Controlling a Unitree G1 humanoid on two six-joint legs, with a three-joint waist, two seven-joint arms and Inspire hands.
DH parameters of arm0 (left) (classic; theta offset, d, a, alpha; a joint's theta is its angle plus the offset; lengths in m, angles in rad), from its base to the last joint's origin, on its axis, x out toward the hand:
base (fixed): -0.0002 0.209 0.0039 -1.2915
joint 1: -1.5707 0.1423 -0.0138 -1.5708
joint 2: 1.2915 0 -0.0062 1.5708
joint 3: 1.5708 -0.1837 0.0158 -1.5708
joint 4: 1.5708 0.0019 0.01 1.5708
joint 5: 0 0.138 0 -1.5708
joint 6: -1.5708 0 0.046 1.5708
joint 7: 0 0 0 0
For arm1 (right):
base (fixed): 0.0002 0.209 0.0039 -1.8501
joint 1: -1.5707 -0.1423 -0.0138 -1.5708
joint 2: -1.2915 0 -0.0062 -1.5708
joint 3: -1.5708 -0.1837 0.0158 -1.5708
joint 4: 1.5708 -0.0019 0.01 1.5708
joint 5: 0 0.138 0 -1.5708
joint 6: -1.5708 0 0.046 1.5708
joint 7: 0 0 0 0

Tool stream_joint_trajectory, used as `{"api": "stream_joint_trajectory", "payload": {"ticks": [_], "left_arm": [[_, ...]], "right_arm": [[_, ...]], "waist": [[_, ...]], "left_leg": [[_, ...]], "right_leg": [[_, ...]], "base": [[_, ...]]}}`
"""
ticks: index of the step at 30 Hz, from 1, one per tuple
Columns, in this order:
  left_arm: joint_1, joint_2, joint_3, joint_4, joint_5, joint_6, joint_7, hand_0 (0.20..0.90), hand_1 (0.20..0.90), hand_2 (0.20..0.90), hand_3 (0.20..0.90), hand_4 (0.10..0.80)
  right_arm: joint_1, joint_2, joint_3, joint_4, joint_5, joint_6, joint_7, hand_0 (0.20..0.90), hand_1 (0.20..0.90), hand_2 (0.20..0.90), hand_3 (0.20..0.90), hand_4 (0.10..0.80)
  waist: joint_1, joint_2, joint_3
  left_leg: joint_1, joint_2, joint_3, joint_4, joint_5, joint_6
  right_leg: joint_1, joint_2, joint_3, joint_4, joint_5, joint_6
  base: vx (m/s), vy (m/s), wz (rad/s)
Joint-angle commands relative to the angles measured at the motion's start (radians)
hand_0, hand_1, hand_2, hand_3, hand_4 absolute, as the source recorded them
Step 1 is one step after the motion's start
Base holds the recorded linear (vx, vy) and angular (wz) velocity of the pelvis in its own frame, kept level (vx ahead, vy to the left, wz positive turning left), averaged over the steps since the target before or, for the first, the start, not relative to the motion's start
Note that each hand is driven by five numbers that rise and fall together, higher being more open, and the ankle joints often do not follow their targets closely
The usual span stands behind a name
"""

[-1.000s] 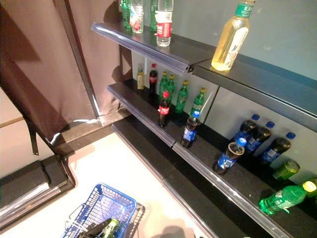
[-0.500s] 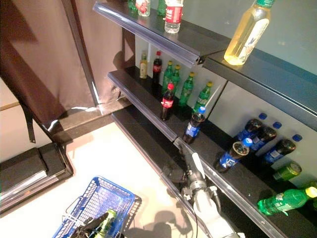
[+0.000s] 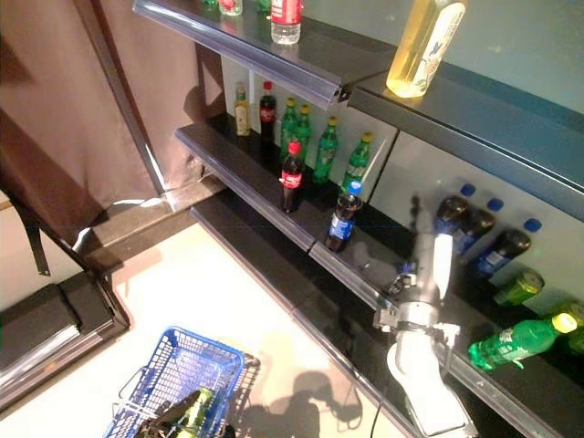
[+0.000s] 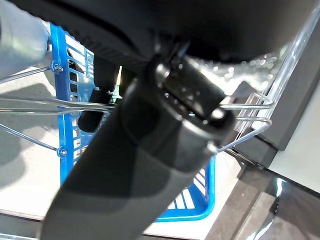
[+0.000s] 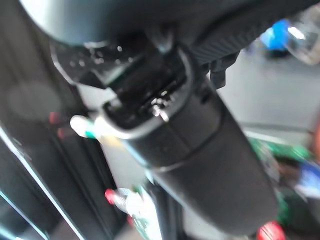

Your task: Pick up the drink and place into the basket.

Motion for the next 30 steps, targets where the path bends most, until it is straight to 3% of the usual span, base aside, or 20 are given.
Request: {"api": "stream_joint_trajectory", "payload": {"ticks": [1, 8, 17, 30], "left_arm": [[0.053, 0.039, -0.052, 0.009, 0.093, -0.055, -0.015, 0.3, 0.3, 0.3, 0.2, 0.1], [0.057, 0.04, -0.073, -0.01, 0.082, -0.044, -0.003, 0.3, 0.3, 0.3, 0.2, 0.1], [0.061, 0.047, -0.116, -0.039, 0.056, -0.043, 0.006, 0.3, 0.3, 0.3, 0.2, 0.1], [-0.013, 0.049, -0.217, -0.12, -0.037, -0.077, 0.037, 0.3, 0.3, 0.3, 0.2, 0.1]], "right_arm": [[-0.027, -0.071, -0.089, -0.134, -0.046, -0.104, -0.128, 0.9, 0.9, 0.9, 0.9, 0.8], [-0.002, -0.038, -0.097, -0.107, -0.063, -0.139, -0.277, 0.9, 0.9, 0.9, 0.9, 0.8], [0.002, -0.018, -0.029, -0.042, 0.004, -0.112, -0.25, 0.9, 0.9, 0.9, 0.9, 0.8], [-0.103, 0.011, 0.064, 0.063, 0.105, -0.206, -0.35, 0.9, 0.9, 0.9, 0.9, 0.8]], "waist": [[0.015, 0.03, -0.041], [0.007, 0.037, -0.03], [0.005, 0.043, -0.002], [-0.012, 0.06, 0.158]], "left_leg": [[0.058, 0.07, 0.028, 0.012, -0.087, -0.04], [0.054, 0.069, 0.035, 0.031, -0.093, -0.038], [0.018, 0.067, 0.026, 0.098, -0.11, -0.037], [-0.143, 0.065, 0.018, 0.262, -0.12, -0.035]], "right_leg": [[-0.054, -0.068, -0.018, 0.065, 0.01, 0.078], [-0.066, -0.069, -0.012, 0.082, 0.004, 0.076], [-0.099, -0.064, -0.007, 0.13, -0.013, 0.063], [-0.251, -0.046, 0.009, 0.267, -0.038, 0.027]], "base": [[0.016, 0.004, -0.2], [0.007, 0.0, -0.05], [0.0, 0.0, 0.0], [-0.077, -0.001, -0.06]]}}
